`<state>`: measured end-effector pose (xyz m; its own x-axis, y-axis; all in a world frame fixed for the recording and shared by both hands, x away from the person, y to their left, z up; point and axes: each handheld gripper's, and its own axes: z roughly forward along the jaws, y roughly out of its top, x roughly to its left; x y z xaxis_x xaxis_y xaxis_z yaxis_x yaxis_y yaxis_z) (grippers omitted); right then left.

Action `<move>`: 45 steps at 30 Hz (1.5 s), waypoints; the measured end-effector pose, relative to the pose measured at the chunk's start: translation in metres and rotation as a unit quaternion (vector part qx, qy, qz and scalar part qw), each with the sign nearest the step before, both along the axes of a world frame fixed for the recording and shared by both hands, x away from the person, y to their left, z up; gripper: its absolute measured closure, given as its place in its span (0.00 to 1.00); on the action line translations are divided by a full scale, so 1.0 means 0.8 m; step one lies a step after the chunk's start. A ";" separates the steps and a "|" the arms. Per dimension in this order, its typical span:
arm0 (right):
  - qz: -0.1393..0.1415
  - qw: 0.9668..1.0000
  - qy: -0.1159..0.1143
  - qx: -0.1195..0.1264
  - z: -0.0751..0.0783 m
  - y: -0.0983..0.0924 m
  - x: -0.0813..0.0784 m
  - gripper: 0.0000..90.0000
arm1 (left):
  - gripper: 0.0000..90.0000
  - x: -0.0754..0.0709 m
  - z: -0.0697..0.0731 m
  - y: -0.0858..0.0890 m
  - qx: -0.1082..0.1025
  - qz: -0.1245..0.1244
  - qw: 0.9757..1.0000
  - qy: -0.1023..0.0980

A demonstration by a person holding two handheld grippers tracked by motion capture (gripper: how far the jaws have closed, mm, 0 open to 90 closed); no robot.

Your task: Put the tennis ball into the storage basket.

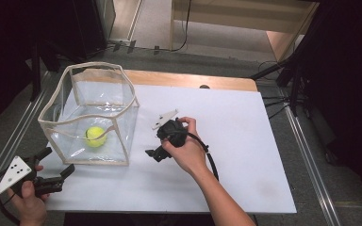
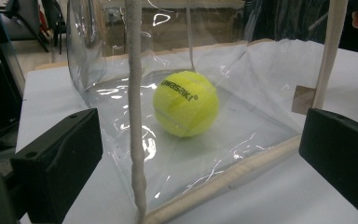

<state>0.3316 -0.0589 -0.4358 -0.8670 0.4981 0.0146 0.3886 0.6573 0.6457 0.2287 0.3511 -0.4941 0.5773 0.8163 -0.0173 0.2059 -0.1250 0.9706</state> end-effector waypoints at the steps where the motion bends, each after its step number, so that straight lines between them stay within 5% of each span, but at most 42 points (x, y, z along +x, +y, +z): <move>1: 0.000 1.000 -0.002 0.002 -0.003 -0.002 -0.002 0.00 | 0.00 0.000 0.000 0.000 0.003 0.000 1.000 0.000; 16: -0.040 0.996 -0.016 0.078 -0.049 -0.055 -0.048 0.00 | 0.00 0.000 0.000 -0.001 0.004 0.000 1.000 0.002; 31: -0.086 0.990 -0.030 0.109 -0.080 -0.120 -0.079 0.00 | 0.00 0.000 -0.001 -0.001 0.007 0.000 1.000 -0.001; 45: -0.128 0.981 -0.055 0.131 -0.086 -0.178 -0.108 0.00 | 0.00 0.000 -0.001 -0.002 0.007 0.001 1.000 0.000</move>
